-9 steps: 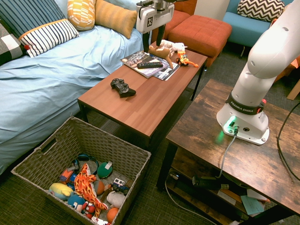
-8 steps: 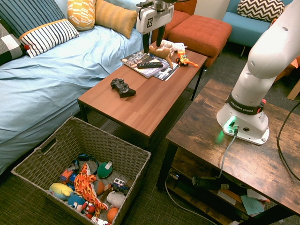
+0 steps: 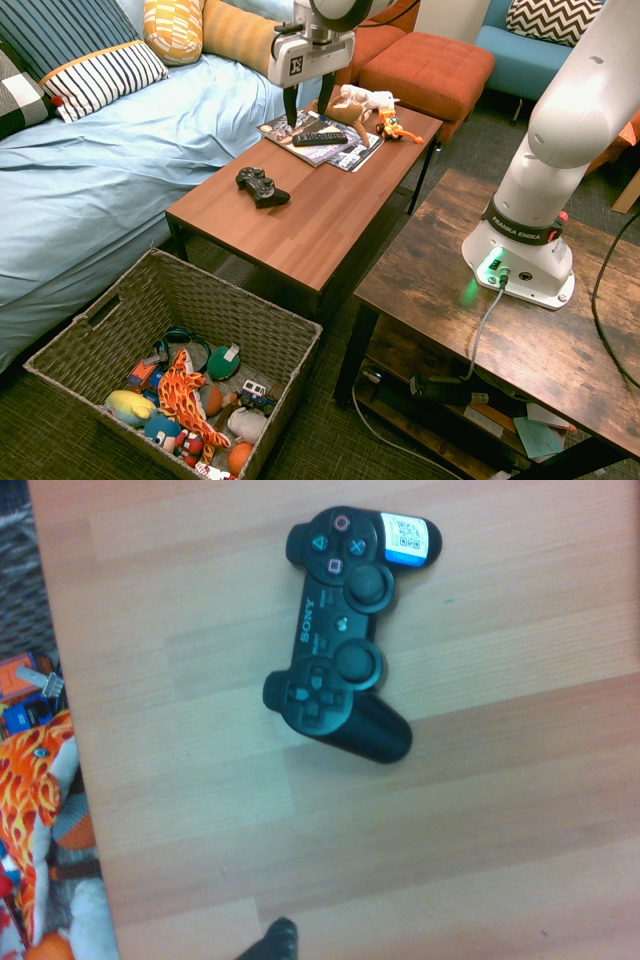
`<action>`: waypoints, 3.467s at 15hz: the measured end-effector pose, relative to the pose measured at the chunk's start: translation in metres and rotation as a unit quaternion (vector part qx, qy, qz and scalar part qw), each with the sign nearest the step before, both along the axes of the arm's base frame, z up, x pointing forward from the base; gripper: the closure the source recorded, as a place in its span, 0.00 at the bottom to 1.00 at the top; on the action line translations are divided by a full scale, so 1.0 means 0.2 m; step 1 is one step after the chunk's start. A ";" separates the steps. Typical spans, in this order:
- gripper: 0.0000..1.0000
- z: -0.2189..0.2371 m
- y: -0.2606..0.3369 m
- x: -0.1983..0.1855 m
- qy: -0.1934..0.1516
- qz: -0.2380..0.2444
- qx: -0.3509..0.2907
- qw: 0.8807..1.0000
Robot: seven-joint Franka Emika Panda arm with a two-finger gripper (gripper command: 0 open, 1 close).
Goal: Put the gamepad in the basket
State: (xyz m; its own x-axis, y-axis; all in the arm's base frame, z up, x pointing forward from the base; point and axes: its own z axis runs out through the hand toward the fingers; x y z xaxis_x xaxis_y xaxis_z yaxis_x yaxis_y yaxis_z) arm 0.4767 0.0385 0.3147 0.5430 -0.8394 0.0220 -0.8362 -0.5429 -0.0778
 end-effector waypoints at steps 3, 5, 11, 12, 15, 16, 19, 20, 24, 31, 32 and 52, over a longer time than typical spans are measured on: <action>0.00 -0.23 0.07 0.17 0.007 -0.030 0.008 0.999; 0.00 -0.36 0.09 0.29 0.016 -0.043 0.004 0.999; 0.00 -0.65 0.07 0.59 0.029 -0.067 -0.008 0.997; 0.00 -0.68 0.07 0.62 0.033 -0.069 -0.009 0.997; 0.00 -0.77 0.08 0.69 0.046 -0.070 -0.012 0.996; 0.00 -0.81 0.08 0.71 0.052 -0.070 -0.013 0.996; 0.00 -0.91 0.09 0.76 0.063 -0.068 -0.018 0.996; 0.00 -0.94 0.09 0.77 0.067 -0.069 -0.019 0.995; 0.00 -1.04 0.07 0.80 0.080 -0.076 -0.022 0.994; 1.00 -1.11 0.06 0.81 0.089 -0.081 -0.017 0.993; 1.00 -1.12 0.06 0.81 0.090 -0.081 -0.017 0.993; 1.00 -0.71 1.57 0.57 0.067 0.126 -0.093 0.985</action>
